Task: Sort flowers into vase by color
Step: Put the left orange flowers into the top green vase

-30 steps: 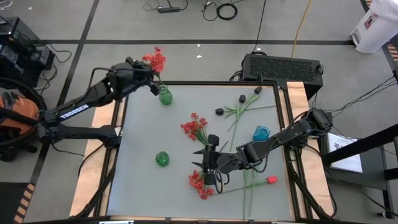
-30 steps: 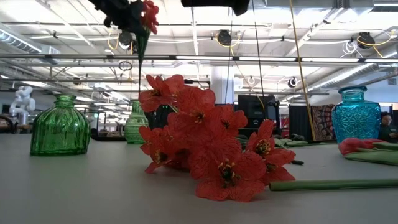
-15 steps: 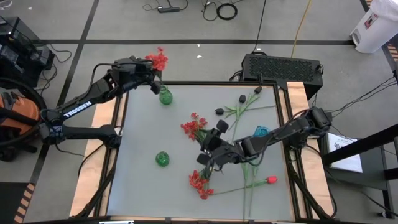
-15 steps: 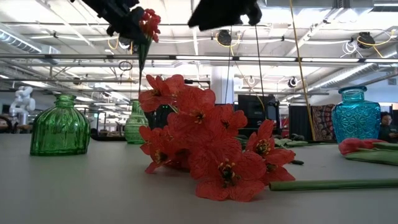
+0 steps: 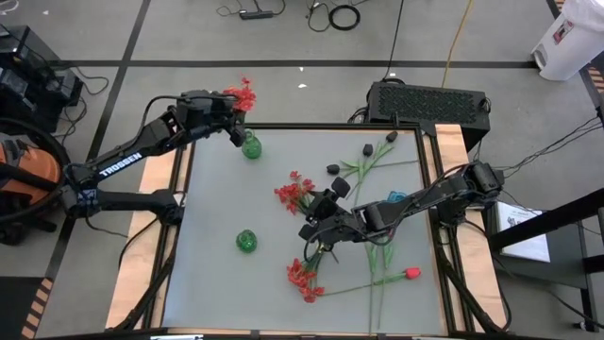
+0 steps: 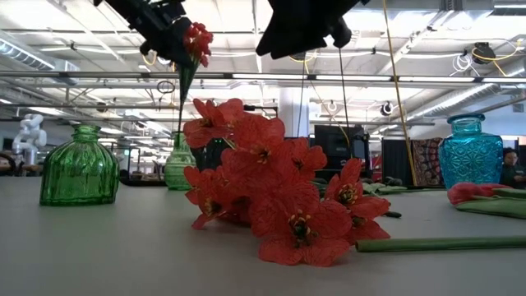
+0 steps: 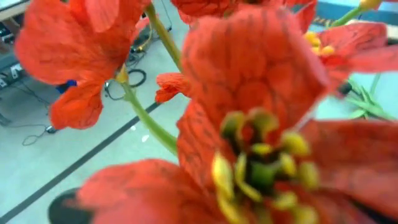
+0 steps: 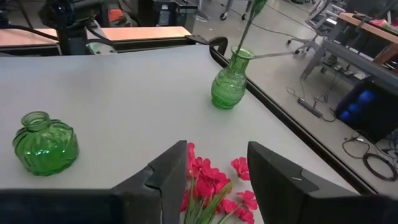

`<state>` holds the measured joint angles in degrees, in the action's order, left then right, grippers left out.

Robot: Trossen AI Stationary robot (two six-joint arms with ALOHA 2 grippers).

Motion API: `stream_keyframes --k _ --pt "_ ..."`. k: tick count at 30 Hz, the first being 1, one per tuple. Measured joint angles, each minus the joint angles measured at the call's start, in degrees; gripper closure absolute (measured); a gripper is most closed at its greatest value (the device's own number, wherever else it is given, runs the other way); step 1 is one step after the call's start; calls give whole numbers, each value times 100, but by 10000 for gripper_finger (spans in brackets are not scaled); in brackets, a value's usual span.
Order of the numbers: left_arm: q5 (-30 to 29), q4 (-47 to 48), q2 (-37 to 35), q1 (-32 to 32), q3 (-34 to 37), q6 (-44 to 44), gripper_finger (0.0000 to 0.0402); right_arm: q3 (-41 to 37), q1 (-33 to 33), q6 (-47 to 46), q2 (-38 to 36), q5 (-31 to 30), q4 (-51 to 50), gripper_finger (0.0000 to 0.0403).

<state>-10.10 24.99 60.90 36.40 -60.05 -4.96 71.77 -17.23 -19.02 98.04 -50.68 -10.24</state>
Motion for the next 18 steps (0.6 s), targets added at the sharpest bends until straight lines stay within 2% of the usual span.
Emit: stream_keyframes --k 11,18 --pt "153 95 288 0 2 18 262 0 -68 7 0 2 -160 243" --pt "10 657 271 0 4 156 245 0 -67 -43 0 0 -212 243"
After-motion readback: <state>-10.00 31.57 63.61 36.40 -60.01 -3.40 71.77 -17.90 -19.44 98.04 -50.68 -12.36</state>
